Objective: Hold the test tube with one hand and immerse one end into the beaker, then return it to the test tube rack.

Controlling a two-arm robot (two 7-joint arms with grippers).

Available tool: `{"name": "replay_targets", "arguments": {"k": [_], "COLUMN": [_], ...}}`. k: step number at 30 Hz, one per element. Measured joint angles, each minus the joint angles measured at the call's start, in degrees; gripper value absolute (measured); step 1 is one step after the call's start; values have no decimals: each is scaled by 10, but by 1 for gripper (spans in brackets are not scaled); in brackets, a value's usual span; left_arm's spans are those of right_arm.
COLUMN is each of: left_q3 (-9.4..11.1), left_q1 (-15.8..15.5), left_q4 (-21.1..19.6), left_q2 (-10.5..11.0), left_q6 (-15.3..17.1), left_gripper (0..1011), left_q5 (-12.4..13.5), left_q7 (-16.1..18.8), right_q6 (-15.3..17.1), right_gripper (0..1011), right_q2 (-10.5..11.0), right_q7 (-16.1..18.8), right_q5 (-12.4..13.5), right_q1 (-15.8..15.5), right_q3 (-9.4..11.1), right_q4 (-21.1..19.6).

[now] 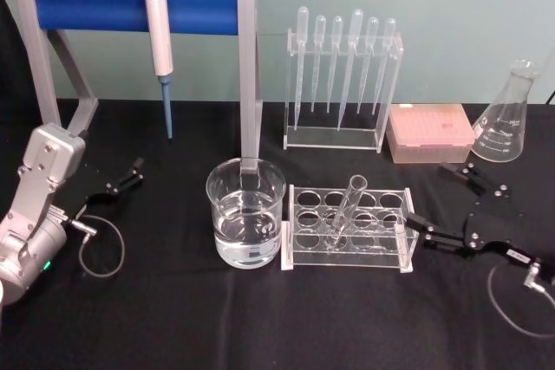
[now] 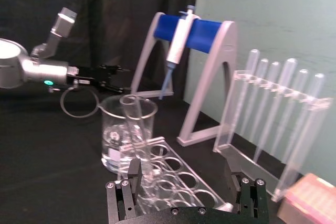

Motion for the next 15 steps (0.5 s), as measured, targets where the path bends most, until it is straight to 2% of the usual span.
{"name": "replay_targets", "arguments": {"k": [6,15], "left_q3": [0,0], "left_q1": [0,0], "left_q4": [0,0], "left_q2": [0,0], "left_q6": [0,0], "left_gripper": [1000,1000], "left_q5": [0,0], "left_q7": [0,0], "right_q6": [11,26], "right_gripper": [1002,1002], "right_q2": [-17,-27], "right_q7": [27,52], "right_q5": [1,-3], "right_q1": [12,21], "right_q3": [-12,-26], "right_q4": [4,-4]}}
